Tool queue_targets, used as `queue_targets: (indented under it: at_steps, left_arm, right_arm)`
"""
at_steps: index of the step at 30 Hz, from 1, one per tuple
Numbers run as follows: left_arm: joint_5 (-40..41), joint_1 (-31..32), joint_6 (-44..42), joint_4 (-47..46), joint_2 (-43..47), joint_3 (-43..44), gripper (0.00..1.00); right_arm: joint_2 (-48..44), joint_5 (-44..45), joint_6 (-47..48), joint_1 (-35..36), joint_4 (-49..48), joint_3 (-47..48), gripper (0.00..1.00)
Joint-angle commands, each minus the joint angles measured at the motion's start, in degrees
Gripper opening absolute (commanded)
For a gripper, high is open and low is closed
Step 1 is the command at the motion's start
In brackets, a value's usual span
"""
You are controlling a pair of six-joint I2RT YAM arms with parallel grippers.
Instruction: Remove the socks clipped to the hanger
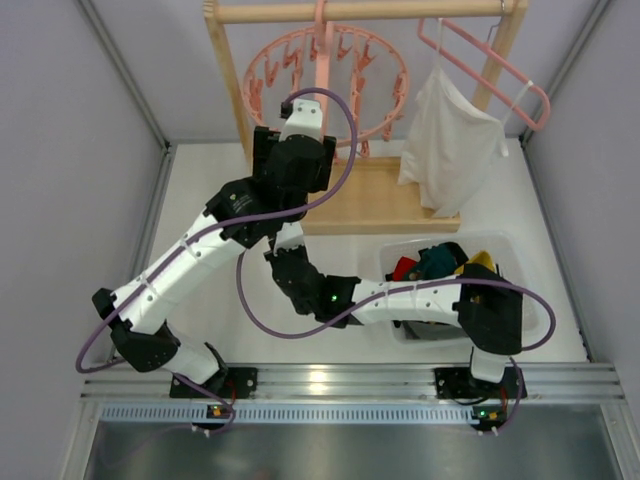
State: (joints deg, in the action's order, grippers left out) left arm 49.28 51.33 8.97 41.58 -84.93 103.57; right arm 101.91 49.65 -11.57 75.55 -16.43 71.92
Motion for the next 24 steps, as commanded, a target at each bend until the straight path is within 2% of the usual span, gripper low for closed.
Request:
queue_targets:
  at_steps: [1, 10, 15, 19, 24]
  left_arm:
    - [2.84, -0.18, -1.68, -1.5, 0.11, 2.25, 0.89]
    - [7.23, -0.7, -3.35, -1.59, -0.77, 1.37, 0.8]
    - [5.22, -2.72, -2.03, -1.68, -0.42, 0.5, 0.71]
    - [0.48, -4.48, -1.24, -1.77, -1.47, 1.02, 0.7]
    - [0.47, -5.71, -1.41, -1.86, -3.05, 1.81, 0.67]
  right_arm:
    - [1.71, -0.69, 1.02, 1.8, 2.62, 3.66, 0.0]
    - [2.07, -0.78, 2.43, 2.5, 2.89, 4.98, 0.0]
    - [1.89, -1.04, 2.52, 2.94, 2.72, 4.98, 0.0]
    - [2.07, -1.13, 3.22, 3.38, 2.45, 5.42, 0.0]
    - [2.16, -1.31, 3.58, 3.82, 2.45, 5.78, 0.0]
